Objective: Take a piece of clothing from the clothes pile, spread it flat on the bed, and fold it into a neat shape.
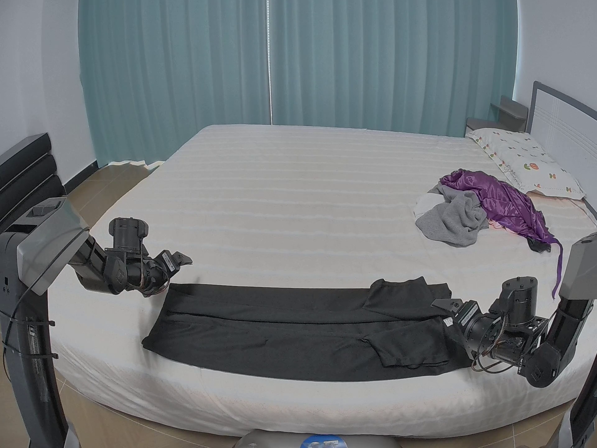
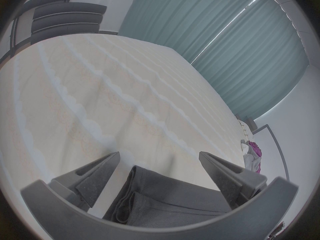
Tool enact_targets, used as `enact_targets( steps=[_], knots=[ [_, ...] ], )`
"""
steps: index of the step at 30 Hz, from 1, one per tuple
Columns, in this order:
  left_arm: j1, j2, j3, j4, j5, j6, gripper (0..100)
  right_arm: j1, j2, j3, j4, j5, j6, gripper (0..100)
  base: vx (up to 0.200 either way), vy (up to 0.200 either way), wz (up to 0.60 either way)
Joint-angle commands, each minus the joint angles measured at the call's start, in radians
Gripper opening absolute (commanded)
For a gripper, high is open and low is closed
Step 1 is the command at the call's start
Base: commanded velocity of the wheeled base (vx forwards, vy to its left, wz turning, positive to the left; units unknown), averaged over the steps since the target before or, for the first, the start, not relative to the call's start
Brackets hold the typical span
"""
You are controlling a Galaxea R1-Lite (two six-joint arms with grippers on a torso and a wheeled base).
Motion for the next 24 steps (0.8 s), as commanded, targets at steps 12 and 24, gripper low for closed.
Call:
enact_targets(
  steps=[12,24],
  knots=[
    [0.010,0.036,0.002,-0.002,0.015,-0.004,0,-0.001,0.053,0.014,-0.064,-0.002,-0.013,100,0.000,0.000,0.00],
    [0.036,0.036,-0.009,-0.011,0.018,-0.062,0,-0.001,0.054,0.013,-0.066,-0.002,-0.015,100,0.000,0.000,0.00]
  ],
)
